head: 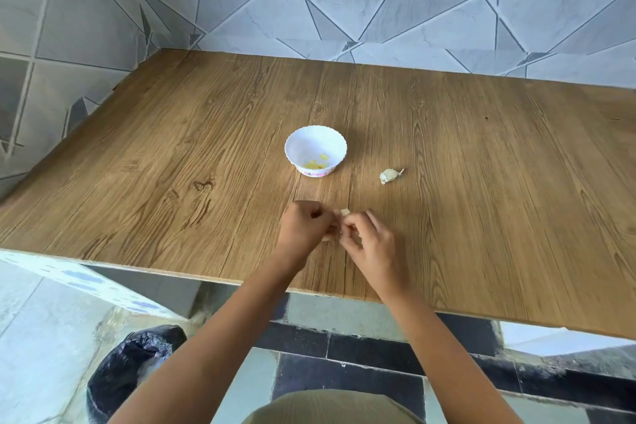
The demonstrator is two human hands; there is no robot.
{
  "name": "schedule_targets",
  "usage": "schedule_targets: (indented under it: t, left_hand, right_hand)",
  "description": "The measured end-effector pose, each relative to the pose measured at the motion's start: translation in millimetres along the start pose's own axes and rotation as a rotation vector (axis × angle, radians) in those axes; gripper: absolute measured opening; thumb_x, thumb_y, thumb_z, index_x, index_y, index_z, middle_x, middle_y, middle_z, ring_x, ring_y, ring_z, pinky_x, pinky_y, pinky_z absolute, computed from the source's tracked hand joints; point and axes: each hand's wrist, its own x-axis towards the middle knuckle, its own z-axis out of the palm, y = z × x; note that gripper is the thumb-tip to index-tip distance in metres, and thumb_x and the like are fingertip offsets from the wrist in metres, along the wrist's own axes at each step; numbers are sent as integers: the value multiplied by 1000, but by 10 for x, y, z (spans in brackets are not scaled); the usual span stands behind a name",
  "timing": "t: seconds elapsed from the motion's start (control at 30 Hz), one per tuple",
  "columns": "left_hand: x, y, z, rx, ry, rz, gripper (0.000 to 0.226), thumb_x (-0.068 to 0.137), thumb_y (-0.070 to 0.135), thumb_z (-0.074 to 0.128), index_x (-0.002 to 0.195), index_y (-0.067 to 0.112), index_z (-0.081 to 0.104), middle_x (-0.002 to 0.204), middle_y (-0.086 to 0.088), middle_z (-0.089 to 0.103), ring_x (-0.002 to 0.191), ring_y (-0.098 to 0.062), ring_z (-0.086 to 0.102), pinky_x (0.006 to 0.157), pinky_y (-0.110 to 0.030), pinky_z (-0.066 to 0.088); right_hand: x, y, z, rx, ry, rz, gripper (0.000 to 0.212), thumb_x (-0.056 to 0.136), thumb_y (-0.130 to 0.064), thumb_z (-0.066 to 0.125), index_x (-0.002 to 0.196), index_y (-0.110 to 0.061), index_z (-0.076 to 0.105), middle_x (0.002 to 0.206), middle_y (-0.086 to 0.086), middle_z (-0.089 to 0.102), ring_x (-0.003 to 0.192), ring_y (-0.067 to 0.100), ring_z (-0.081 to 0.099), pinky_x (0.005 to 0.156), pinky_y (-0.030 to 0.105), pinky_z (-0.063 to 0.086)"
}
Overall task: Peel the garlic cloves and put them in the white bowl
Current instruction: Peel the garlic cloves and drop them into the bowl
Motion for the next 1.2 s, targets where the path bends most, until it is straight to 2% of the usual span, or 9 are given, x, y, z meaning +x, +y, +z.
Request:
schedule_targets:
  t: [0.13,0.23,0.33,0.47,0.57,0.63,0.73,1.0,1.2]
  left_hand:
    - [33,38,-75,-275,-126,-172,12,89,10,63,80,3,68,70,-5,69,63,-12,66,59,-19,54]
    - [54,-12,-93,-216,-89,-129,11,88,9,65,85,-1,68,79,-15,69,66,-15,65,58,-17,54]
    - [43,-39,-80,-127,-58,-50,11,86,9,68,84,-3,68,82,-23,68,69,-20,64,59,-20,54]
    - [47,-49,-101,-3,-91,41,11,84,9,69,77,2,66,71,-14,67,64,-18,63,59,-23,53]
    - [73,-37,-139,125,-115,99,12,83,8,70,72,12,67,74,-16,70,69,-24,66,69,-34,55]
    - [76,-12,-159,126,-159,89,14,85,5,67,74,13,67,73,-13,70,67,-19,66,67,-31,55]
    - [68,35,-183,-29,-255,-33,10,89,7,62,80,9,66,69,-3,67,61,-8,63,58,-17,51]
    - [48,86,-223,-329,-394,-303,14,93,10,56,85,5,65,70,-4,68,60,-9,65,54,-17,52]
    - [5,-11,-123,-201,-174,-44,3,89,7,64,91,5,64,72,-7,63,57,-9,61,56,-18,52]
  right_hand:
    - [-68,-66,-50,175,-68,87,23,90,-26,57,76,-9,62,68,-8,55,55,0,47,48,9,36]
    - [-66,-16,-41,249,-63,286,24,88,-31,61,73,-11,64,63,-15,53,52,-4,45,46,14,37]
    - [52,7,-55,478,-92,552,7,82,-11,71,83,-17,67,79,-11,66,70,0,60,64,15,50]
    - [184,-39,-138,876,-186,855,12,84,-10,68,89,-21,69,80,-7,71,74,6,67,70,20,55]
    - [205,-58,-183,932,-209,895,10,85,-5,65,93,-10,70,78,-5,71,72,3,67,66,18,54]
    - [213,-72,-203,961,-226,943,10,86,-3,63,93,-7,69,77,-2,71,71,5,67,66,18,54]
    - [227,-87,-228,1016,-257,1014,11,88,-4,61,89,-12,68,77,1,71,70,7,67,68,19,55]
    - [282,-134,-287,1114,-266,1049,11,89,-7,61,82,-11,69,71,1,69,64,11,62,62,18,53]
    - [298,-194,-235,1054,-117,1126,11,88,-7,63,78,-9,68,67,2,65,57,9,60,60,18,53]
